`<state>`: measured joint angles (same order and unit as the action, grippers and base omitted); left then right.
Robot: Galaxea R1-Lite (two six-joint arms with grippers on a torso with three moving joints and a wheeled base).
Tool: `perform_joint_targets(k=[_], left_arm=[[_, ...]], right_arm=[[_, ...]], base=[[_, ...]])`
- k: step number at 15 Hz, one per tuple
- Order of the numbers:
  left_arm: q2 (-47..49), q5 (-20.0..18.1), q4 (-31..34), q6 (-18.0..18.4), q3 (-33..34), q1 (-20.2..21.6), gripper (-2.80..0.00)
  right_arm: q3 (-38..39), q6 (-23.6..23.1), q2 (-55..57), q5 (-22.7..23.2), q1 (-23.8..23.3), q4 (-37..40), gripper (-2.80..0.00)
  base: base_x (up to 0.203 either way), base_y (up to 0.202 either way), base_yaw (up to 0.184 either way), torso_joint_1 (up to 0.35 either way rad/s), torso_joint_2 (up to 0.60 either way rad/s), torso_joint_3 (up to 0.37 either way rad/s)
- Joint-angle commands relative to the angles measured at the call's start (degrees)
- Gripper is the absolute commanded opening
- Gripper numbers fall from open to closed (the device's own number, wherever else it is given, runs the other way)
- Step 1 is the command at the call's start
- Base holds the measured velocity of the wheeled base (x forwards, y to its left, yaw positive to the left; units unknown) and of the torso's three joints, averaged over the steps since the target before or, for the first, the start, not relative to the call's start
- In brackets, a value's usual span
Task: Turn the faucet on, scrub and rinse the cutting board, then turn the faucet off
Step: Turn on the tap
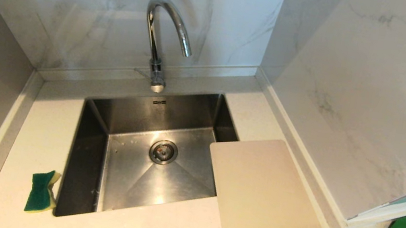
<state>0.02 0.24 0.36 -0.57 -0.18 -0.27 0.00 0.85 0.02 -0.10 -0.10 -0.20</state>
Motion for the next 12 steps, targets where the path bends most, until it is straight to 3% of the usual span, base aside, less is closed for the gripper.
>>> perform_joint_targets(k=[1, 5, 10, 12], left_arm=[[0.06, 0.02, 0.16, 0.04, -0.08, 0.0, -2.8], [0.34, 0.69, 0.99, 2.11, -3.34, 0.27, -2.8], [12.32, 0.56, 8.96, 3.65, -22.43, 0.27, -2.8], [18.96, 0.38, 9.83, 6.29, -28.93, 0.24, -2.8]], right_arm=[[0.0, 0.03, 0.06, 0.01, 0.01, -0.06, -2.8], [0.0, 0.03, 0.06, 0.01, 0.01, -0.06, -2.8], [0.0, 0.03, 0.06, 0.01, 0.01, 0.03, -2.8], [0.0, 0.03, 0.06, 0.01, 0.01, 0.03, -2.8]], base=[[0.0, 0.0, 0.0, 0.0, 0.0, 0.0], [0.0, 0.0, 0.0, 0.0, 0.0, 0.0], [0.0, 0.0, 0.0, 0.0, 0.0, 0.0], [0.0, 0.0, 0.0, 0.0, 0.0, 0.0]])
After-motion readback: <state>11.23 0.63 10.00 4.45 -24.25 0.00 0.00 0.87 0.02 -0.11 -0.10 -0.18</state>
